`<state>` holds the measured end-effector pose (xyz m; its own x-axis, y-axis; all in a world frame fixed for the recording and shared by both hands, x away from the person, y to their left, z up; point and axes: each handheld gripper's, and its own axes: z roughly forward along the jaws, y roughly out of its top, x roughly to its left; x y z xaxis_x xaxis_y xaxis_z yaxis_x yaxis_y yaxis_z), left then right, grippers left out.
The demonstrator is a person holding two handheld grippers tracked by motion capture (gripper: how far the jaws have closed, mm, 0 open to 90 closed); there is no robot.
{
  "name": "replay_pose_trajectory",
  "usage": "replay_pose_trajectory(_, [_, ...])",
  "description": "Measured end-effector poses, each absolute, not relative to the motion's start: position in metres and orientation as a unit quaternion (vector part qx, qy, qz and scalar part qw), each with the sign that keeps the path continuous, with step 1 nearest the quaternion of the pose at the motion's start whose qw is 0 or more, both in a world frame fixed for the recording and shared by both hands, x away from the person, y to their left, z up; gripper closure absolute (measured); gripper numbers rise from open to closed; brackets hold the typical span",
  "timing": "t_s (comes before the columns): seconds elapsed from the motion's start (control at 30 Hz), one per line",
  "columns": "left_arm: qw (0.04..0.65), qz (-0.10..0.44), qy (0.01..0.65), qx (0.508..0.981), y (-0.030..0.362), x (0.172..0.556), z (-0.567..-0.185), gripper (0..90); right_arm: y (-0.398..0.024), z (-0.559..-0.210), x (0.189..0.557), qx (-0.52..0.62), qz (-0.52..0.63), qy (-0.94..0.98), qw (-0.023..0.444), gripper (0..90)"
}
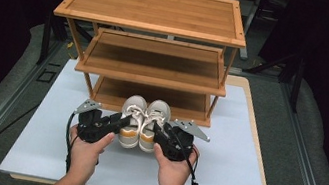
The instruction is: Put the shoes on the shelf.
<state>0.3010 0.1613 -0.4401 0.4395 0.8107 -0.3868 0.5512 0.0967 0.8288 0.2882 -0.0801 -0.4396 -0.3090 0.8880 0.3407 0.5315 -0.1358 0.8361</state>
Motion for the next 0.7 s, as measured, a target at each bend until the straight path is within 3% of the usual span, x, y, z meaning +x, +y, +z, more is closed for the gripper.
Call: replay_pose_trajectory(0.7, [0.543,0.127,0.507,0.657,0.165,0.306,-0.412,59.2,-0.079,-0.411,0.292,0.548,0.509,0.636,0.189,60.7])
